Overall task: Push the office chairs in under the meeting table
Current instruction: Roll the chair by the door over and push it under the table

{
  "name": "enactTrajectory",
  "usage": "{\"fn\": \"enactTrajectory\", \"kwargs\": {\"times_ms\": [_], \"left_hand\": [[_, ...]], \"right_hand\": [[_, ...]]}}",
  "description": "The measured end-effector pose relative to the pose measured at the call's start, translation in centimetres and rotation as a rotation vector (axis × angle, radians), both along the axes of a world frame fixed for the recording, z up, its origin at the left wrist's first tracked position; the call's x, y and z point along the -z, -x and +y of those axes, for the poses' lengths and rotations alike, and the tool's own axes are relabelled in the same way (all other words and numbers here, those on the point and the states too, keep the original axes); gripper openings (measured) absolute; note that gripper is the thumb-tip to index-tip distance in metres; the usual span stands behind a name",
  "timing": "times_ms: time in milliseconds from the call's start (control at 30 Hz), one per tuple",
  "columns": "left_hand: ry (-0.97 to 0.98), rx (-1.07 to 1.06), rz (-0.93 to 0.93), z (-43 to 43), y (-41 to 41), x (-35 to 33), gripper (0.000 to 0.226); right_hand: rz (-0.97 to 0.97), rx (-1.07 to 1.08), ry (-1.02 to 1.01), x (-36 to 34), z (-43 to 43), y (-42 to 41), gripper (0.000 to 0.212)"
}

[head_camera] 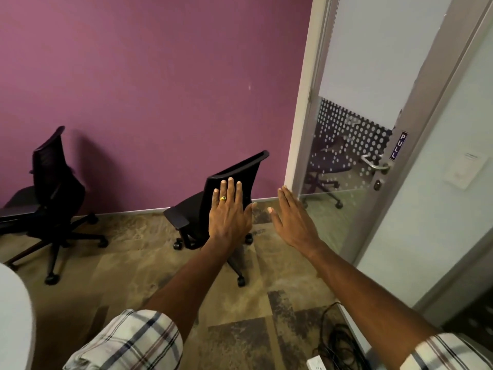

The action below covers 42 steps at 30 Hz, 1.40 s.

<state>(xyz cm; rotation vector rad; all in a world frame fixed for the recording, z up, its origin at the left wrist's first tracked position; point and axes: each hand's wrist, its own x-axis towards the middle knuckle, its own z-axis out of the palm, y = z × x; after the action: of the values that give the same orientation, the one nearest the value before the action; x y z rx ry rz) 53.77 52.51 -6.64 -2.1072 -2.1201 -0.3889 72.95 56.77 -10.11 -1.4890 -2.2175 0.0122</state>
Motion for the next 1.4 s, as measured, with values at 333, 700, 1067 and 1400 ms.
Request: {"fn": "enactTrajectory", "kwargs": {"times_ms": [333,700,1067,1400], "left_hand": [[0.007,-0.147,-0.016,12.3,-2.3,1.8,0.074],[0.046,-0.245,0.003,22.7,-3.6,4.1,0.072],[0.105,-0.289,-0.018,35.6,1.7,8.5,0.076],[0.120,-0.314,-0.015,42.7,5.9,10.8,0.095]], "right_hand": [[-0.017,-0.087,0.075,1.6,13.1,-2.2,0.069],[-0.030,-0.143,0.118,3.3,25.3,-3.5,0.069],[0.020,-0.223,0.146,4.5,41.0,1.1,0.068],[-0.053,-0.279,0.163,6.9,49.9,4.3,0.065]]}}
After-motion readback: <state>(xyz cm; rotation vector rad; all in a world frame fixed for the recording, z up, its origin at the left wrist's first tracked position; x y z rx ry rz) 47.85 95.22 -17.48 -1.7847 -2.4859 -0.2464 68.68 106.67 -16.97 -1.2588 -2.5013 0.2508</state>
